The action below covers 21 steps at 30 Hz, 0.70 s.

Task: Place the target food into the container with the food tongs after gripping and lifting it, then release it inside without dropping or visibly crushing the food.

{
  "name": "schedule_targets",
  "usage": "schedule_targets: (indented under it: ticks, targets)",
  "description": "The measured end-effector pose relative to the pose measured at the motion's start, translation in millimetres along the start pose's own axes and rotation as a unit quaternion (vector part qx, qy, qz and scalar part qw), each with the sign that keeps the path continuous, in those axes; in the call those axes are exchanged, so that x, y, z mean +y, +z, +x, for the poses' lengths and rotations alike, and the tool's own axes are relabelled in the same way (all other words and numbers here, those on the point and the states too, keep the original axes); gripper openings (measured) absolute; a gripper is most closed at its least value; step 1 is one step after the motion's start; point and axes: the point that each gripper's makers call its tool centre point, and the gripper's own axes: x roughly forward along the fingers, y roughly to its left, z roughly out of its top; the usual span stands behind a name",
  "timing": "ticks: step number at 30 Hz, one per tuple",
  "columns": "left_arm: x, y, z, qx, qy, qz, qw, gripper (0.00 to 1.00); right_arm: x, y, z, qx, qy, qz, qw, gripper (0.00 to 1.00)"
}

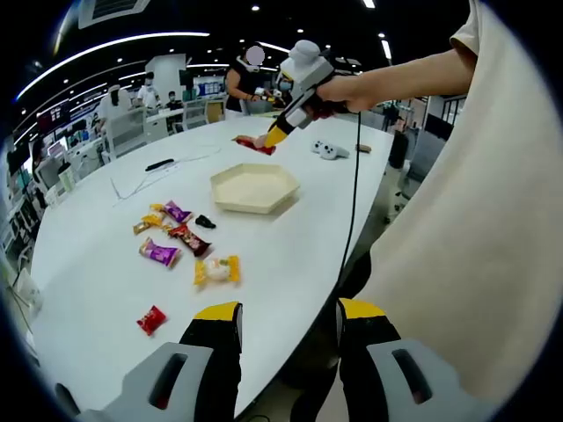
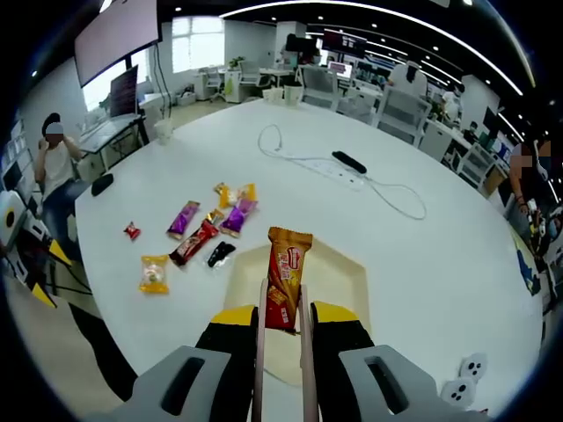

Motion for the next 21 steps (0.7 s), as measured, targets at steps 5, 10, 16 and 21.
schedule_targets:
  ticks: [5,10,16,21]
  targets:
    - [-2.6,-0.7,0.1,0.000,0.000,-0.001,1.0000,0.42,-1.7,-0.6,-1.5,-0.002,-0.003,-0.004,1.0000,0.22]
    - [-5.3,-1.0,-0.1,0.001,-0.001,-0.001,1.0000,0.42,-3.1,-0.8,-3.1,-0.005,-0.005,-0.003,1.0000,0.22]
    - [-5.4,-1.2,0.2,0.000,-0.001,0.000,1.0000,0.42,-3.7,-0.5,-4.4,-0.007,-0.008,-0.003,0.9999,0.23]
    - [-4.8,-1.8,-0.3,0.000,0.000,-0.001,1.0000,0.42,-4.3,2.1,-3.4,-0.008,-0.008,-0.004,0.9999,0.23]
